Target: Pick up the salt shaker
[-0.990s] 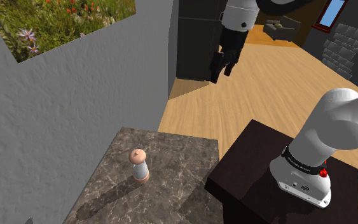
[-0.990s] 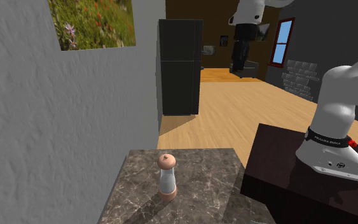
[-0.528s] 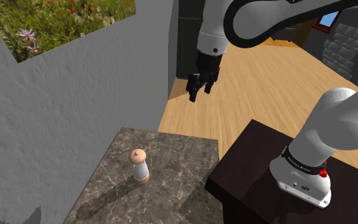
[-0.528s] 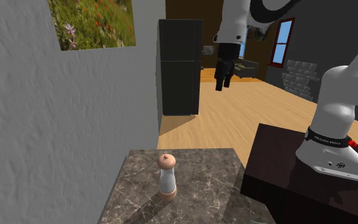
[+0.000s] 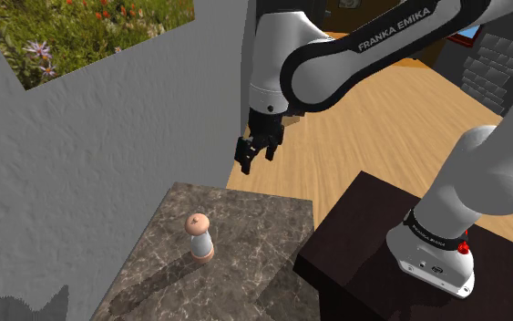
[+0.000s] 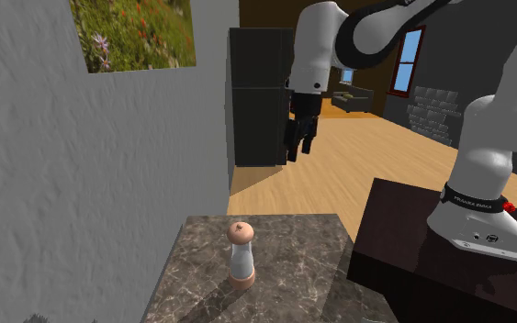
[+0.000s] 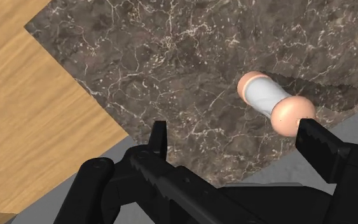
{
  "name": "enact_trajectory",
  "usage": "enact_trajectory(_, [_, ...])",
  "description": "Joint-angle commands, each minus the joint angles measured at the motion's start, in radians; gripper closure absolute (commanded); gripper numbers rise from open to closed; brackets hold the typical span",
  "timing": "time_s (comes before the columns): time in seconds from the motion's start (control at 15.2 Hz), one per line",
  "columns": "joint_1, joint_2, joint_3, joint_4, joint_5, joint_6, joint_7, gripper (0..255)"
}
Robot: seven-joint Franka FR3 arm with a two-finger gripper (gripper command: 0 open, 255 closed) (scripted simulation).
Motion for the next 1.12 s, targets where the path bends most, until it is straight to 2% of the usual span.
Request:
enact_trajectory(0.0, [0.002, 0.081, 0.023, 0.034, -0.023, 0.047, 0.038, 0])
enact_trajectory(0.4, [0.036, 0.324, 0.059, 0.159, -0.138, 0.152, 0.175, 0])
enact_trajectory(0.79, [0.123, 0.564, 0.034, 0.33, -0.259, 0.207, 0.299, 0])
enact_trajectory(0.92, [0.159, 0.641, 0.018, 0.398, -0.288, 0.215, 0.33, 0])
enact_trajectory(1.06, [0.17, 0.667, 0.01, 0.412, -0.298, 0.226, 0.337, 0])
